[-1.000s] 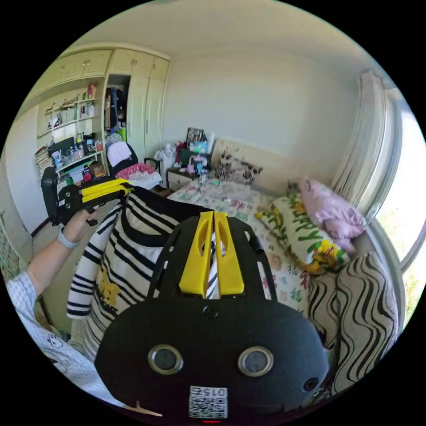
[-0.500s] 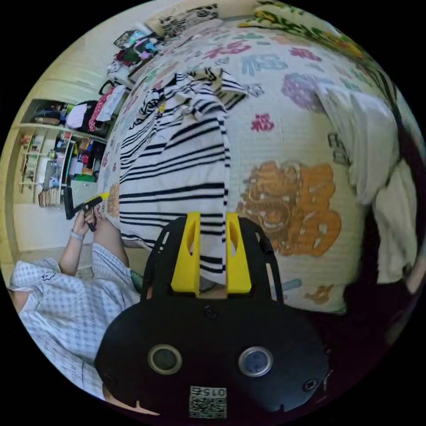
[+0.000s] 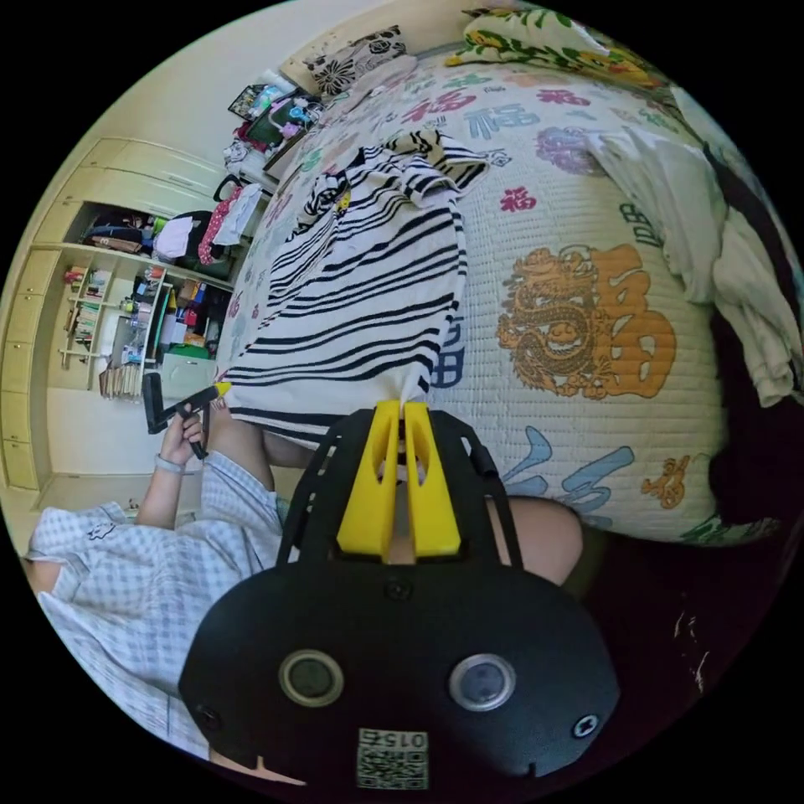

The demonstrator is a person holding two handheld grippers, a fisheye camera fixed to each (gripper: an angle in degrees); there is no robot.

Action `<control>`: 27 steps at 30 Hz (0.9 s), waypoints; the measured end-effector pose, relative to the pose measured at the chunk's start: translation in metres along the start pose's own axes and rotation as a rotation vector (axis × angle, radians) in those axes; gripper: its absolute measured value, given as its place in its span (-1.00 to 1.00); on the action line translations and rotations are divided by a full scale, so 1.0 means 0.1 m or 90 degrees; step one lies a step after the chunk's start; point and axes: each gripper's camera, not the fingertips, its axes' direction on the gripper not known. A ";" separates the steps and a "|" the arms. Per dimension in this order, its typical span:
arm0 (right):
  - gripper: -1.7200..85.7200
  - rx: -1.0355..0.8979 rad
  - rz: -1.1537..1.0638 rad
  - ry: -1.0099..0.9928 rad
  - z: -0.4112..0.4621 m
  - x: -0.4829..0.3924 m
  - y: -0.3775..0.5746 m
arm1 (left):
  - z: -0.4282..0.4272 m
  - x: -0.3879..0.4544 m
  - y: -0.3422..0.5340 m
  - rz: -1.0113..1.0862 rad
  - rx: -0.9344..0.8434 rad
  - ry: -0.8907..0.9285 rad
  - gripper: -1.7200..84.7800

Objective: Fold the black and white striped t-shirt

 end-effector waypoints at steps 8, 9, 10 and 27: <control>-0.98 -0.092 -0.014 0.061 0.19 -0.26 0.35 | -0.14 0.65 -0.16 0.148 -0.161 -0.172 -0.97; -0.98 -0.103 -0.013 0.068 0.25 -0.27 0.36 | -0.09 0.65 -0.16 0.147 -0.174 -0.178 -0.97; -0.97 -0.123 -0.011 0.082 0.37 -0.28 0.38 | 0.02 0.63 -0.15 0.143 -0.193 -0.189 -0.96; -0.95 -0.043 0.014 0.076 0.49 -0.63 0.16 | 0.17 0.19 -0.73 -0.032 -0.321 -0.133 -0.84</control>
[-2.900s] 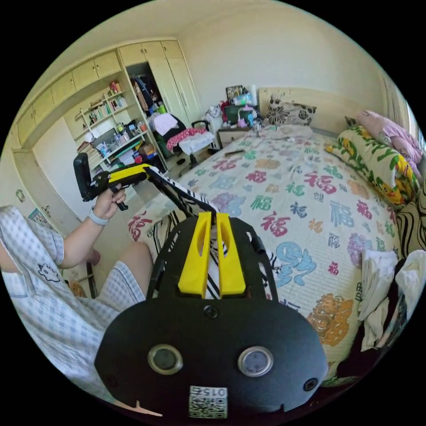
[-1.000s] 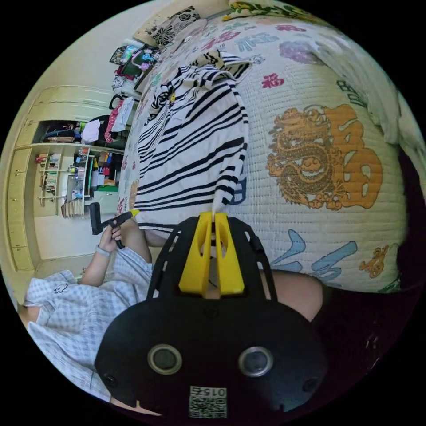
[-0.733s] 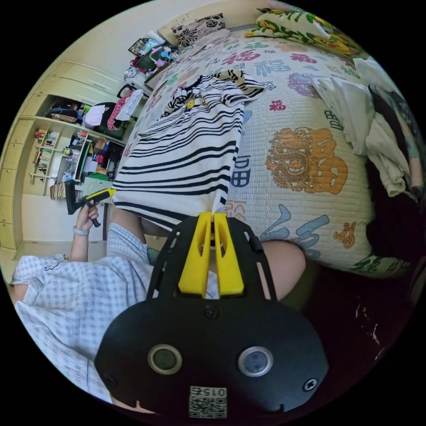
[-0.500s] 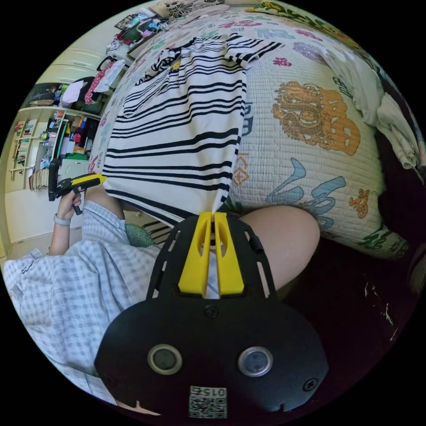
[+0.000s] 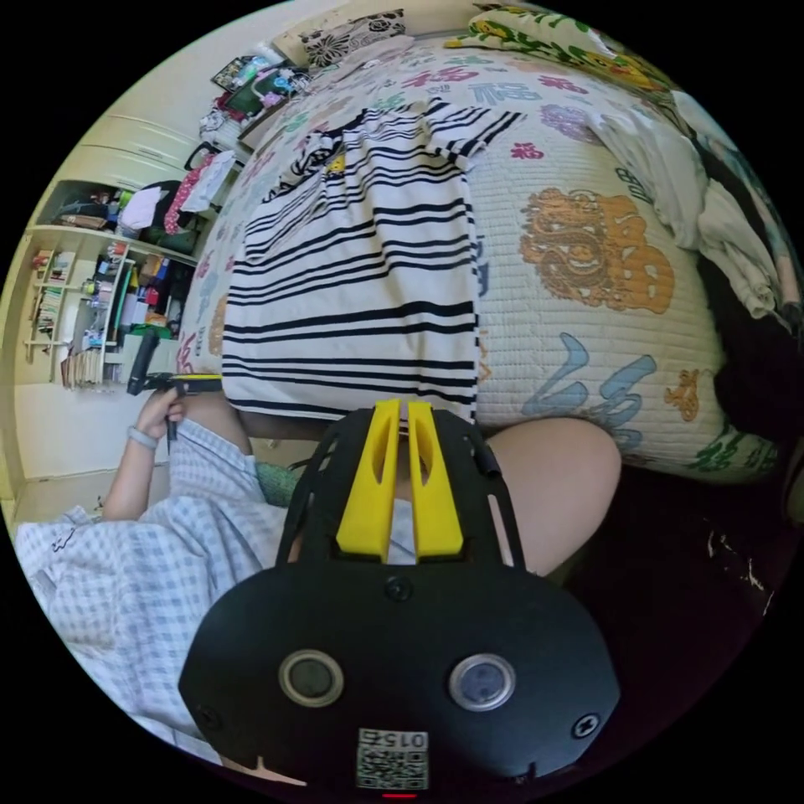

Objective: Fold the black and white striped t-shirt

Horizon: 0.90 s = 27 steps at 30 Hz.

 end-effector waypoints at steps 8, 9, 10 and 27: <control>-0.97 0.000 -0.027 -0.018 0.06 -0.24 -0.03 | -0.08 0.37 -0.07 0.033 0.025 0.011 -0.93; -0.97 0.000 -0.026 -0.019 0.06 -0.24 -0.03 | -0.16 0.37 0.00 0.031 0.043 0.020 -0.94; -0.97 0.002 -0.024 -0.022 0.04 -0.24 -0.02 | -0.35 0.36 0.17 0.025 0.079 0.026 -0.95; -0.97 0.011 -0.068 -0.038 -0.04 -0.50 -0.42 | -0.96 0.54 0.95 -0.025 0.028 -0.160 -0.83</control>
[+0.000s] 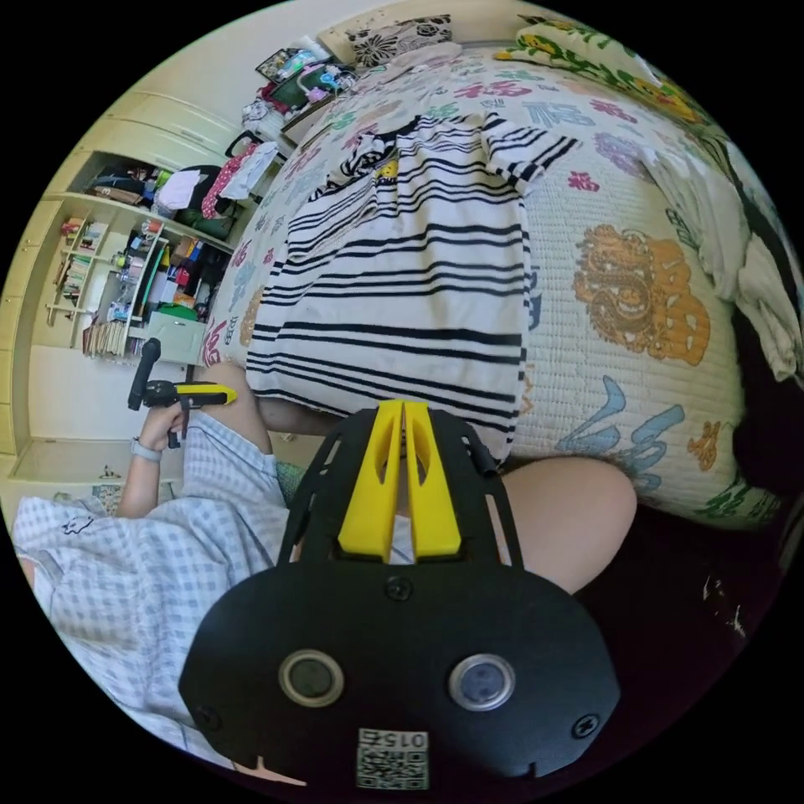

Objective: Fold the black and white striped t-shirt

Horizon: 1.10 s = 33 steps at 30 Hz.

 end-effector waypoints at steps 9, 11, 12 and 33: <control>-0.88 0.052 -0.074 -0.076 0.14 -0.50 -1.82 | -1.23 -0.19 -0.84 0.008 0.281 0.095 -0.79; -0.83 0.012 -0.071 -0.067 0.45 -0.64 -2.37 | -1.20 -0.40 -1.23 -0.037 0.295 0.143 -0.79; -0.83 -0.003 -0.068 -0.063 0.54 -0.67 -2.49 | -1.18 -0.46 -1.31 -0.051 0.294 0.158 -0.79; -0.97 0.031 -0.231 -0.074 0.36 -1.97 -4.19 | -2.25 -2.00 -1.33 -0.185 0.527 0.471 -0.97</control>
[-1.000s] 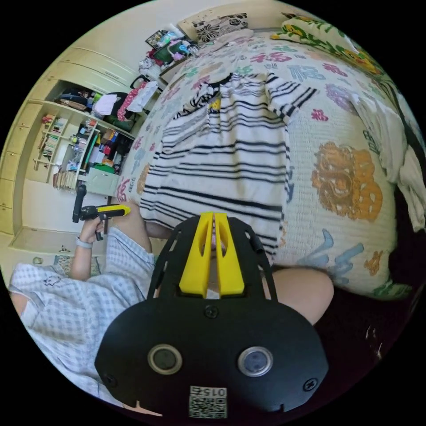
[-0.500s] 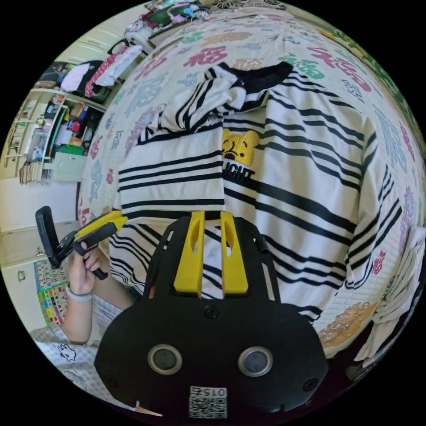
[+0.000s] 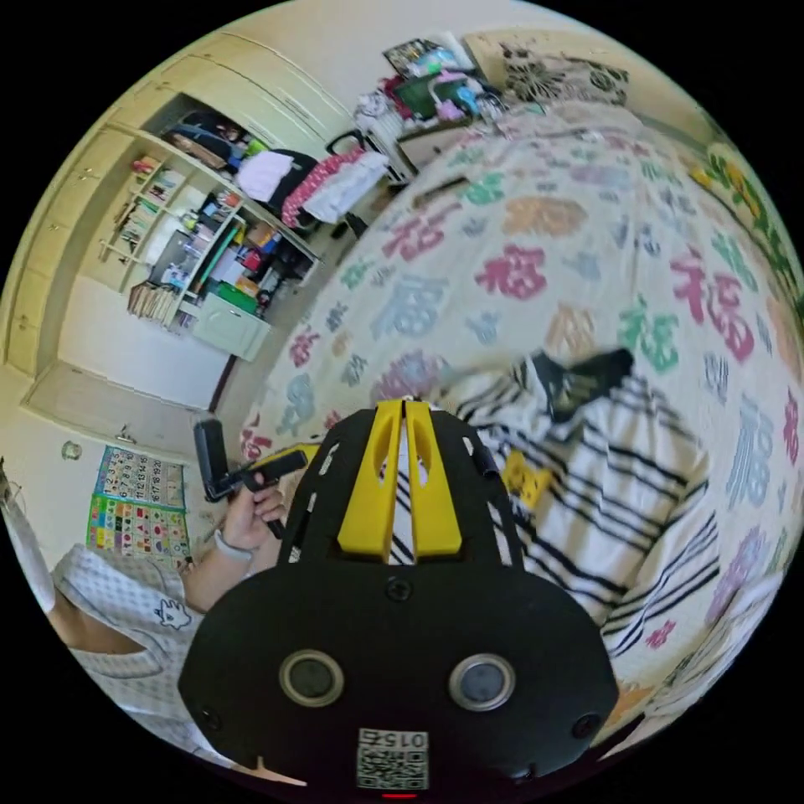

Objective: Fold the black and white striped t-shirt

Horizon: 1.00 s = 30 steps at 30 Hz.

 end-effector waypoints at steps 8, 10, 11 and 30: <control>-0.96 -0.037 -0.084 0.101 0.90 -0.87 -1.71 | -0.59 -0.60 -1.04 -0.079 0.141 0.022 -0.97; -0.96 -0.045 -0.080 0.106 1.13 -0.94 -1.90 | -0.59 -0.76 -1.16 -0.097 0.142 0.021 -0.96; -0.95 -0.028 -0.071 0.114 1.23 -0.96 -1.98 | -0.57 -0.88 -1.23 -0.107 0.140 0.016 -0.96; -0.83 -0.213 0.004 0.130 0.89 -0.19 1.15 | -0.10 -1.18 0.08 -0.082 -0.190 -0.057 -0.79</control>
